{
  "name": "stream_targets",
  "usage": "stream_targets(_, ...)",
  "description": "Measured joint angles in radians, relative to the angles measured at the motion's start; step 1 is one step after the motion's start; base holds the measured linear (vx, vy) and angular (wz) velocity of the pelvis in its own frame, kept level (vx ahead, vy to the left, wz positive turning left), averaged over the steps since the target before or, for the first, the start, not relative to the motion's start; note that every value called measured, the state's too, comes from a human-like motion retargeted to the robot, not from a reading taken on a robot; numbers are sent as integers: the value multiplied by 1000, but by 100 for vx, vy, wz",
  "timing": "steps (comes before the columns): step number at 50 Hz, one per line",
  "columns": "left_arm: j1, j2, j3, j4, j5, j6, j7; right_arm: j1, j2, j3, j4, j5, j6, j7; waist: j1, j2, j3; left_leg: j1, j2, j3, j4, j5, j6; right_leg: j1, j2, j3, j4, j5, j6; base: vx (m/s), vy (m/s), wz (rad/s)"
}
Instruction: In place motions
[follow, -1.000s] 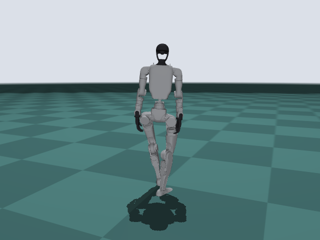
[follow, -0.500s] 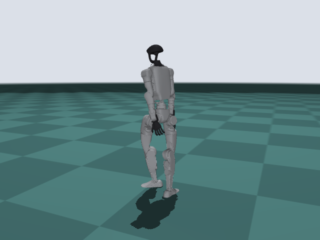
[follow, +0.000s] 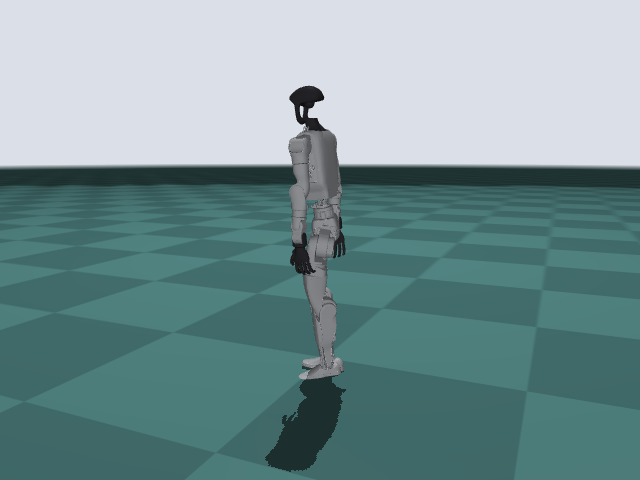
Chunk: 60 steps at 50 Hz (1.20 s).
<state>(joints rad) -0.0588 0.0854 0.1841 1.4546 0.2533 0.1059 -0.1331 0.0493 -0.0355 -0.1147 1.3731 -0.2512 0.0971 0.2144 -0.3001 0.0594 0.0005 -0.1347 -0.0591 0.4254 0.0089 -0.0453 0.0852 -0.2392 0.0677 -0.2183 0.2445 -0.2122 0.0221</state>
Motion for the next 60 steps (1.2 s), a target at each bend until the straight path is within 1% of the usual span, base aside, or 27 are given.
stream_targets(1, -1, -3, 1, 12, -7, 0, -6, -3, 2, 4, 1, -10, -1, 0, -2, -24, 12, 27, -26, -14, -2, -5, 2, 24, -8, 3, -64, 107, -27, 25, -3, 102)
stream_targets(2, -1, -5, 1, 24, -12, 1, -13, -4, 3, 10, 3, -21, -2, 0, 4, -43, 18, 48, -44, -22, -2, -9, 2, 45, -12, 5, -107, 156, -44, 29, -6, 44)
stream_targets(3, 1, -5, 2, 38, -11, 3, -23, -1, 4, 20, 5, -35, -4, 3, 26, -51, 10, 55, -45, -16, 2, -15, -3, 64, -7, 3, -107, 89, -40, 31, -5, 29)
stream_targets(5, -2, -2, -5, 80, 27, 11, -64, 3, 5, 16, 11, -70, 1, 20, 44, -59, -12, 55, -56, -43, 11, -18, -6, 87, -46, -135, -99, 51, -31, 29, -1, 65)
stream_targets(7, -4, -10, -16, 121, 70, 29, -73, 2, 5, 4, 10, -99, 12, 28, 72, -61, -8, 64, -53, -67, 24, -19, -9, 90, -50, -66, -85, 44, -10, 22, -3, 82)
stream_targets(8, -6, -13, -30, 137, 69, 38, -63, 2, 7, 2, 8, -109, 16, 24, 75, -61, -3, 69, -50, -84, 32, -21, -10, 101, -58, -88, -83, 42, -8, 18, -8, 118)
stream_targets(10, 6, -11, -64, 154, 52, 34, -46, 2, 10, -2, 0, -133, 11, 13, 12, -62, -3, 91, -67, -176, 41, -33, -10, 129, -66, -171, -97, 34, -10, 18, -8, 201)
stream_targets(12, 20, -11, -83, 157, 53, 18, -38, 0, 7, 5, -4, -155, 4, 4, -52, -57, -24, 106, -80, -243, 46, -49, -14, 142, -77, -227, -102, 19, 0, 21, -2, 175)
stream_targets(14, 31, -20, -71, 147, 72, 23, -26, 0, 4, 7, -4, -154, 2, -2, -70, -59, -36, 108, -86, -268, 58, -56, -18, 146, -89, -247, -101, 14, 2, 16, 1, 59)
stream_targets(17, 28, -30, -40, 134, 58, 25, -12, -5, 2, 5, -4, -132, 1, 4, -54, -73, -29, 118, -94, -277, 81, -64, -24, 159, -98, -230, -98, 15, 4, 11, 4, -25)
stream_targets(20, 13, -23, -46, 145, 27, 11, -21, -7, 0, 2, -4, -118, 4, 7, -48, -83, -31, 120, -108, -334, 111, -71, -20, 162, -113, -203, -96, 25, 12, 10, 4, -51)
stream_targets(24, -4, -8, -80, 146, 62, 14, -69, -3, -3, 8, -15, -131, -2, 7, -20, -94, -34, 108, -135, -505, 142, -79, -5, 150, -129, -129, -91, 47, 24, 8, 6, -121)
stream_targets(26, -6, -3, -95, 137, 79, 15, -81, -1, -7, 14, -19, -144, -5, 3, 3, -93, -28, 103, -140, -612, 149, -80, -32, 137, -125, -64, -81, 61, 28, 8, 8, -201)
stream_targets(28, -4, 0, -105, 127, 82, 13, -80, 1, -10, 15, -21, -155, -5, 1, 28, -88, -26, 91, -127, -628, 157, -90, -73, 117, -113, 7, -71, 74, 31, 9, 6, -233)
stream_targets(30, -3, 0, -116, 123, 77, 13, -69, 1, -12, 9, -23, -159, -2, 1, 64, -85, -28, 58, -112, -502, 175, -119, -58, 85, -96, 116, -64, 98, 35, 10, 7, -286)
stream_targets(32, -6, -2, -129, 133, 69, 16, -65, -1, -11, -10, -25, -141, 0, 2, 29, -62, -34, 59, -101, -363, 154, -171, 8, 52, -74, 162, -69, 135, 35, 8, 5, -203)
stream_targets(34, -7, -3, -127, 139, 62, 17, -76, -10, -8, -15, -25, -111, -2, 4, -26, -31, -37, 63, -73, -301, 129, -192, 1, 15, -44, 190, -73, 166, 29, 4, 2, -182)
stream_targets(38, 17, 11, -105, 121, 52, 7, -97, -38, 4, 12, -21, -46, -3, 25, -95, -21, -22, 57, -31, -92, 114, -238, -18, -47, -20, 226, -90, 166, 10, 5, -5, -314)
stream_targets(40, 31, 19, -94, 118, 57, 3, -94, -48, 8, 23, -20, -33, -8, 40, -99, -19, -10, 65, -15, 3, 104, -261, -25, -57, -26, 136, -101, 137, -15, 10, -15, -365)
stream_targets(45, 66, 27, -54, 152, 91, 22, -89, -63, -28, 49, -29, -61, -7, 65, -94, 7, 5, 96, 47, 310, 59, -317, -80, -41, -125, -359, -73, 24, -27, 16, -16, -430)
stream_targets(48, 90, 30, -34, 149, 96, 25, -92, -76, -56, 26, -15, -48, 10, 60, -62, 31, -1, 104, 63, 473, 29, -349, -108, 30, -147, -727, -56, -24, -54, 24, -17, -403)
stream_targets(50, 99, 38, -26, 146, 102, 26, -87, -78, -72, -4, -5, -20, 21, 46, -54, 56, -4, 102, 85, 550, 18, -367, -130, 91, -153, -949, -40, -31, -58, 25, -16, -331)
stream_targets(51, 97, 42, -26, 146, 106, 29, -83, -78, -81, -26, 3, 1, 26, 36, -61, 72, -3, 99, 101, 568, 19, -373, -141, 116, -154, -1016, -32, -17, -62, 25, -13, -240)
stream_targets(53, 83, 50, -31, 148, 113, 39, -75, -82, -101, -76, 28, 53, 33, 9, -74, 97, -6, 90, 124, 601, 29, -387, -157, 149, -163, -1077, -25, 37, -55, 27, -12, -166)
stream_targets(55, 60, 57, -39, 146, 118, 50, -66, -80, -120, -124, 60, 104, 35, -19, -101, 100, -17, 84, 117, 617, 43, -400, -166, 156, -184, -1054, -37, 128, 23, 26, -10, -81)
stream_targets(57, 37, 64, -42, 130, 116, 54, -58, -72, -139, -162, 103, 154, 40, -45, -120, 109, -31, 80, 125, 637, 54, -400, -180, 120, -174, -1010, -53, 142, 7, 21, -3, -94)
stream_targets(60, 10, 65, -44, 70, 91, 42, -48, -66, -157, -196, 164, 212, 47, -75, -96, 101, -39, 80, 128, 684, 67, -399, -194, 115, -152, -1012, -88, 140, -23, 15, 2, -115)
